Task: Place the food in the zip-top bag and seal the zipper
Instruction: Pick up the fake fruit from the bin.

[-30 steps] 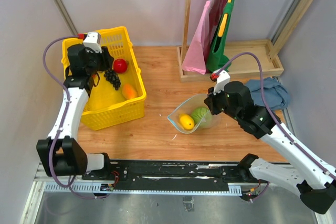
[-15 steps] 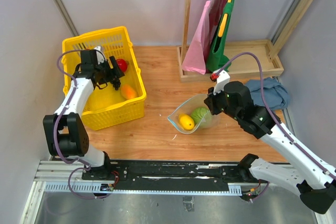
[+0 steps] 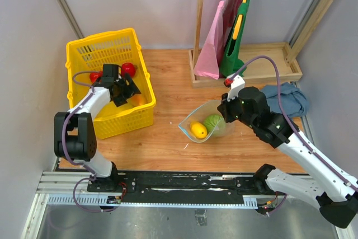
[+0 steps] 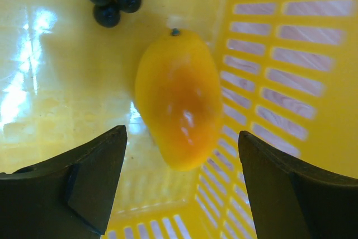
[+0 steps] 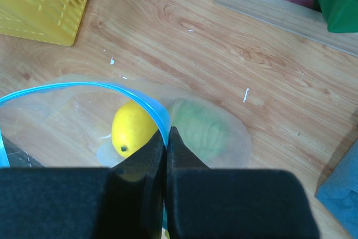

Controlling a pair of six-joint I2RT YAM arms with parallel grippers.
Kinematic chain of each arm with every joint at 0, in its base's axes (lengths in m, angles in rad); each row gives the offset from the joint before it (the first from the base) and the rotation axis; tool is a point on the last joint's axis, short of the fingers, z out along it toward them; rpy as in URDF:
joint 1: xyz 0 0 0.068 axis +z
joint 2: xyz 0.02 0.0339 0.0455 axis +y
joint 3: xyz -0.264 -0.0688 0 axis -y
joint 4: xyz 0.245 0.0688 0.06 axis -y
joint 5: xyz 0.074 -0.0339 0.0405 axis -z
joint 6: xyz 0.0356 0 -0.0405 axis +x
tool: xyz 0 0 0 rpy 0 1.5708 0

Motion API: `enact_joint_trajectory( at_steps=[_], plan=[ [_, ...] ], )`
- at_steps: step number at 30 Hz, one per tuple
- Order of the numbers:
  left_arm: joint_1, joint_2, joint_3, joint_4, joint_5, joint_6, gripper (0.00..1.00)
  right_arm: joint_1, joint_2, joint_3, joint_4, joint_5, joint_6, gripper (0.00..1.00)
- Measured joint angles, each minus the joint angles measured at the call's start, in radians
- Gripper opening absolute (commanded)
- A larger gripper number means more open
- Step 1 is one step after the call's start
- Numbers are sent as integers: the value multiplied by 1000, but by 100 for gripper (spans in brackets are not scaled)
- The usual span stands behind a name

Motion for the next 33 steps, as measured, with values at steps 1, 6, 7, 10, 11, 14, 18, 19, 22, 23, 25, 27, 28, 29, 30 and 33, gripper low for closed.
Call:
enact_joint_trajectory(
  at_steps=[1, 6, 7, 10, 11, 14, 18, 19, 22, 23, 25, 27, 28, 29, 30, 33],
  plan=[
    [-5, 22, 0, 1, -15, -11, 84, 0, -2, -1, 0, 0, 0, 3],
    [-22, 125, 16, 4, -89, -43, 79, 0, -13, -9, 1, 2, 0, 3],
    [-26, 140, 23, 4, -100, -45, 77, 0, -13, -9, 1, 2, 0, 3],
    [-39, 195, 42, 3, -130, -48, 75, 0, -13, -10, 1, 2, 0, 3],
    [-45, 207, 47, 1, -142, -45, 74, 0, -13, -10, 1, 2, 0, 3],
    [-60, 217, 64, -13, -164, -37, 67, 0, -13, -10, 1, 2, 0, 3],
    [-64, 220, 70, -17, -176, -28, 52, 0, -13, -11, 1, 2, 0, 3],
    [-65, 220, 71, -18, -178, -23, 49, 0, -13, -11, 2, 2, 0, 3],
    [-66, 214, 71, -21, -185, -6, 42, 0, -13, -11, 2, 2, 0, 3],
    [-66, 207, 71, -26, -190, -1, 41, 0, -13, -11, 2, 2, 0, 3],
    [-66, 185, 71, -34, -194, 13, 39, 0, -13, -11, 2, 1, 0, 3],
    [-66, 140, 71, -42, -196, 24, 35, 0, -13, -11, 2, 1, 1, 2],
    [-66, 113, 71, -44, -196, 31, 35, 0, -13, -11, 2, 1, 1, 2],
    [-66, 81, 71, -47, -196, 36, 34, 0, -13, -11, 2, 1, 2, 2],
    [-67, 48, 71, -49, -196, 43, 34, 0, -13, -11, 3, 1, 2, 2],
    [-71, -59, 71, -48, -196, 62, 34, 0, -13, -11, 3, 1, 6, 2]
  ],
)
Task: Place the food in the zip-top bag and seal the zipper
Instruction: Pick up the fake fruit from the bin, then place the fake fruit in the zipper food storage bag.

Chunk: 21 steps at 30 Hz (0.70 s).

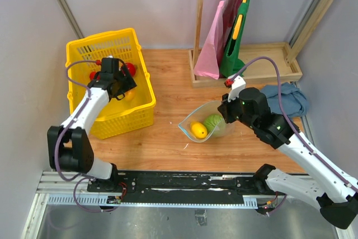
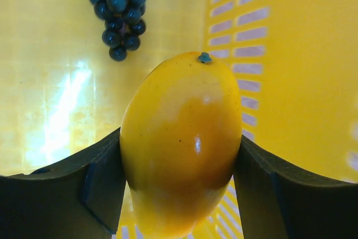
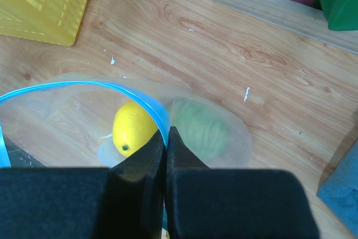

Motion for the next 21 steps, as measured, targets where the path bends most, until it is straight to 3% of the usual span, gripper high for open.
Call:
enact_joint_trajectory(
  at_steps=[10, 21],
  plan=[
    [-68, -299, 0, 21, 28, 84, 29, 0, 4, -2, 6, -2, 23, 2],
    [-280, -506, 0, 137, 161, 154, 28, 0, 35, 7, 7, -32, 45, 1]
  ],
)
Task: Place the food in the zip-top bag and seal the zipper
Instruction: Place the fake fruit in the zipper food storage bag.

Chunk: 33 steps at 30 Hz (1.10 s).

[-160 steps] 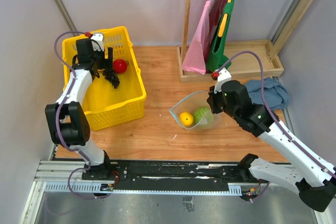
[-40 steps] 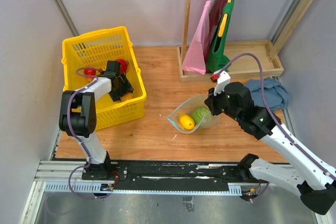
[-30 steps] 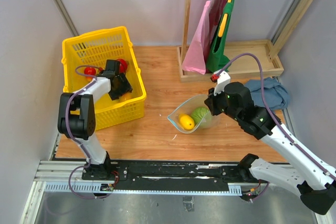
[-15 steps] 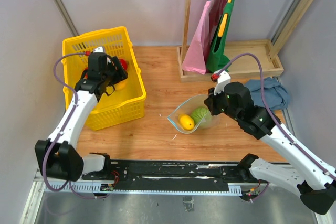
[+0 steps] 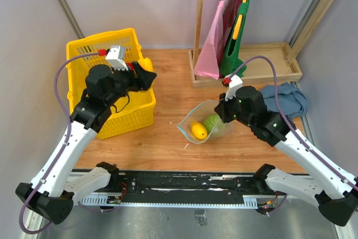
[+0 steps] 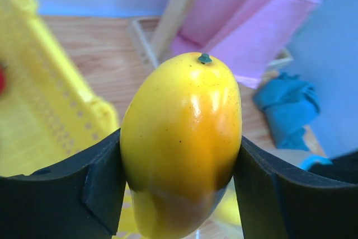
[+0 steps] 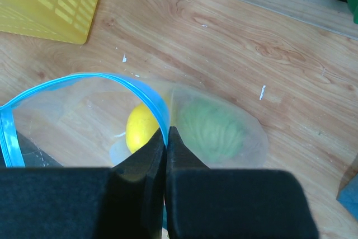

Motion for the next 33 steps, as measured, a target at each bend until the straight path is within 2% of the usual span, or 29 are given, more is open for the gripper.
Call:
enact_joint_trajectory(
  at_steps=[7, 14, 17, 27, 33],
  plan=[
    [-192, -26, -33, 130, 66, 5, 28, 0, 9, 12, -5, -18, 6, 1],
    [-426, -19, -108, 266, 72, 51, 28, 0, 9, 15, -6, -21, 12, 1],
    [-494, -2, -135, 332, 72, 73, 28, 0, 9, 15, -7, -21, 16, 1],
    [-634, 128, -197, 487, 67, 189, 36, 0, 9, 15, -7, -27, 24, 1],
    [-671, 203, -202, 493, 68, 261, 49, 0, 9, 15, -7, -27, 24, 1]
  ],
)
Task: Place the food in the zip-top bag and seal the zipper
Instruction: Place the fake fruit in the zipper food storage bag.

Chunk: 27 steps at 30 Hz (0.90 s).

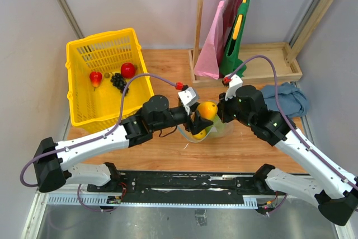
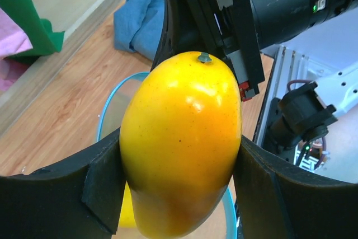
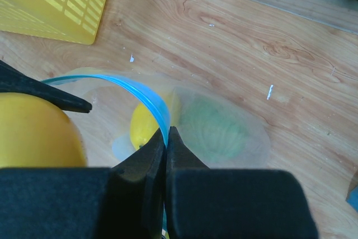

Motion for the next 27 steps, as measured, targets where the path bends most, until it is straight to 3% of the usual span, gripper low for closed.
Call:
enact_joint_trajectory(
  at_steps=[9, 13, 27],
  plan=[
    [-5, 6, -24, -32, -44, 105, 74, 0, -1, 0, 0, 0, 0, 2],
    [-6, 5, -29, -72, -80, 138, 80, 0, -1, 0, 0, 0, 0, 3],
    [-6, -31, -7, -203, -148, 145, 83, 0, -1, 2, -2, 0, 0, 4]
  ],
)
